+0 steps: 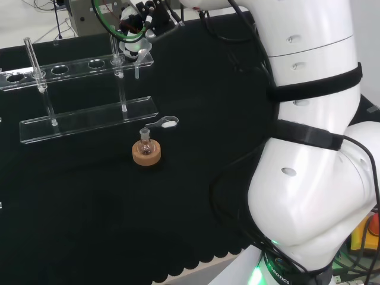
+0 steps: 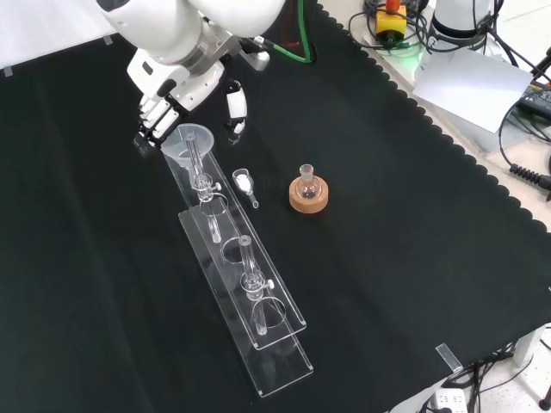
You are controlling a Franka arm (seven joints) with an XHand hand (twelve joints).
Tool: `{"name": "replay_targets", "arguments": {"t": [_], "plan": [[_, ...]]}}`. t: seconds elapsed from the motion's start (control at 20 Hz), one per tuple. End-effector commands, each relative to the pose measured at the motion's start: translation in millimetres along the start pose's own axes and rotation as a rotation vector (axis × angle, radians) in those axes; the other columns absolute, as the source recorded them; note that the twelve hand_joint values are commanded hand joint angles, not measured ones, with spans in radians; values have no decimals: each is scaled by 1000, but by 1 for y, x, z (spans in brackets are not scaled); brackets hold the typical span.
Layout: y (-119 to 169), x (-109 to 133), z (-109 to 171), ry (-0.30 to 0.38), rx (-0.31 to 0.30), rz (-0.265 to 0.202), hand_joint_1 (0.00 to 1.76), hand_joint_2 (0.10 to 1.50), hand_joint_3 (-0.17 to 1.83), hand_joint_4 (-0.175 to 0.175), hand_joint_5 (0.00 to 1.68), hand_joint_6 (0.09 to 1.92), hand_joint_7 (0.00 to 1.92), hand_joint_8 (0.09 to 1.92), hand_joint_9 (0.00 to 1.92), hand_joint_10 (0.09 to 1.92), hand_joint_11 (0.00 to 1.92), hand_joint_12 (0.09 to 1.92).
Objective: Pick up the funnel from the transparent funnel stand.
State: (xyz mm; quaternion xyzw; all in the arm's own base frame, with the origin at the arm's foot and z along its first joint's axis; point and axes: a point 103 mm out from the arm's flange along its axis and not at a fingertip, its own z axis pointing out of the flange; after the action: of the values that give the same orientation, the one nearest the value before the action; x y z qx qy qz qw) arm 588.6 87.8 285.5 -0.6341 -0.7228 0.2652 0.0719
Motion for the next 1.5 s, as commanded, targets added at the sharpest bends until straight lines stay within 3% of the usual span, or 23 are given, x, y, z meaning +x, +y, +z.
{"name": "replay_targets", "arguments": {"t": [0.05, 0.65, 1.2, 1.4, 1.5], "plan": [[4, -2, 3, -6, 33, -1, 746, 570, 677, -5, 103, 87, 0, 448, 141, 893, 346, 1488], [6, -3, 6, -16, 44, -4, 752, 557, 715, -2, 118, 87, 0, 472, 159, 888, 341, 1490], [13, 2, 9, -44, 41, -14, 764, 543, 756, -5, 165, 87, 0, 601, 316, 786, 362, 1479], [14, 3, 7, -63, 15, -8, 767, 546, 759, -9, 191, 87, 0, 631, 344, 763, 364, 1476], [13, 4, 4, -103, -24, 14, 782, 571, 761, -20, 289, 87, 65, 680, 408, 727, 382, 1462]]}}
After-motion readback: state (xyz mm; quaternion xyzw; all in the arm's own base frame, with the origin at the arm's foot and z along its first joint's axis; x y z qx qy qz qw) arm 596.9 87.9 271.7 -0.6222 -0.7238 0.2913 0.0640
